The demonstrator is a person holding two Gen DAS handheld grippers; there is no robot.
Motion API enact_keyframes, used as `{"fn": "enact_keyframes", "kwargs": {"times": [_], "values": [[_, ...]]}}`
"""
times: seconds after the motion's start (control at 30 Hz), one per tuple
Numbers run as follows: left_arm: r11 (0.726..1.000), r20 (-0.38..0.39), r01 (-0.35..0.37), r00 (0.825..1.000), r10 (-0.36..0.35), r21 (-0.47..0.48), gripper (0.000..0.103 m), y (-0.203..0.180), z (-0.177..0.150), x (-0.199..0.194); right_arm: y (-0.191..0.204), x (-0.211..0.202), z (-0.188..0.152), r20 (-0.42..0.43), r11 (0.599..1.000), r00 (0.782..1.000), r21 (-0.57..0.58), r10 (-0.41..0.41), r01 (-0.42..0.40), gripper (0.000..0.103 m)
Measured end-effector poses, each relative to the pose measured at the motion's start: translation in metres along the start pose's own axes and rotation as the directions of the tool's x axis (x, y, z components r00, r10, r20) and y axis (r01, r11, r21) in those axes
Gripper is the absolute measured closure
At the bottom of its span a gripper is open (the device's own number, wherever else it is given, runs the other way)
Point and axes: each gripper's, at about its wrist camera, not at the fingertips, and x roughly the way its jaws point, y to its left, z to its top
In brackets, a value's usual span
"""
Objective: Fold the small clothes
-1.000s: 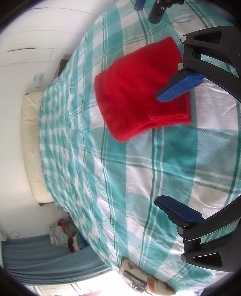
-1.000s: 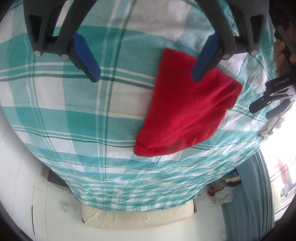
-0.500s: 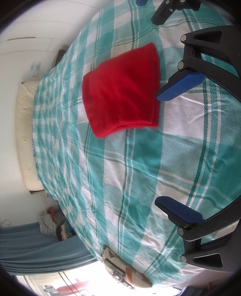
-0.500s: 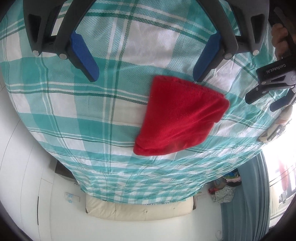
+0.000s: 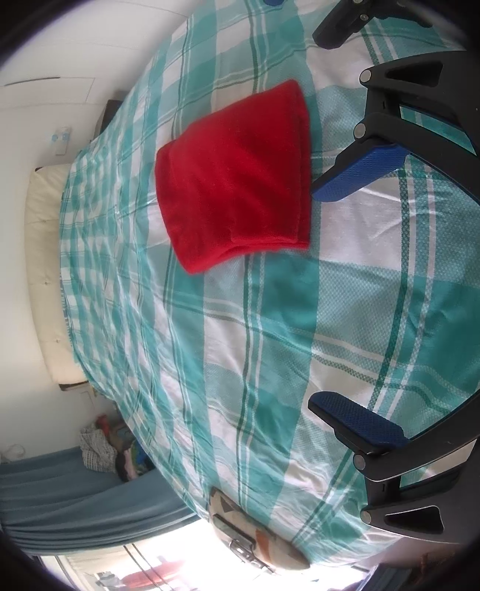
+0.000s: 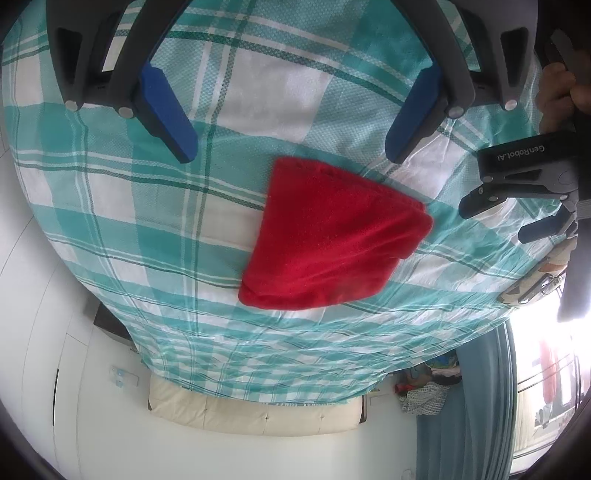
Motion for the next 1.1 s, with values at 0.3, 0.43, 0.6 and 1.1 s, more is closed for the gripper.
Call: {"fn": "enact_keyframes", "kwargs": {"times": [0.3, 0.43, 0.6, 1.1], "values": [[0.999, 0.019, -0.014, 1.000, 0.013, 0.052, 0.000, -0.009, 0.000, -0.005, -0.010, 0.001, 0.001, -0.002, 0.999, 1.000, 0.030, -0.023, 0.023, 0.002], [0.999, 0.017, -0.006, 1.000, 0.005, 0.050, 0.000, -0.010, 0.000, -0.005, -0.009, -0.002, 0.003, 0.010, 0.999, 0.999, 0.024, -0.033, 0.033, 0.002], [0.998, -0.021, 0.061, 0.998, -0.061, 0.008, 0.000, -0.007, 0.001, -0.004, -0.006, -0.003, 0.004, 0.007, 0.999, 0.999, 0.017, -0.043, 0.043, 0.002], [0.996, -0.081, 0.075, 0.994, -0.078, -0.044, 0.000, -0.004, 0.002, -0.001, -0.007, -0.009, 0.007, -0.012, 0.996, 0.997, 0.047, -0.077, 0.078, 0.000]]}}
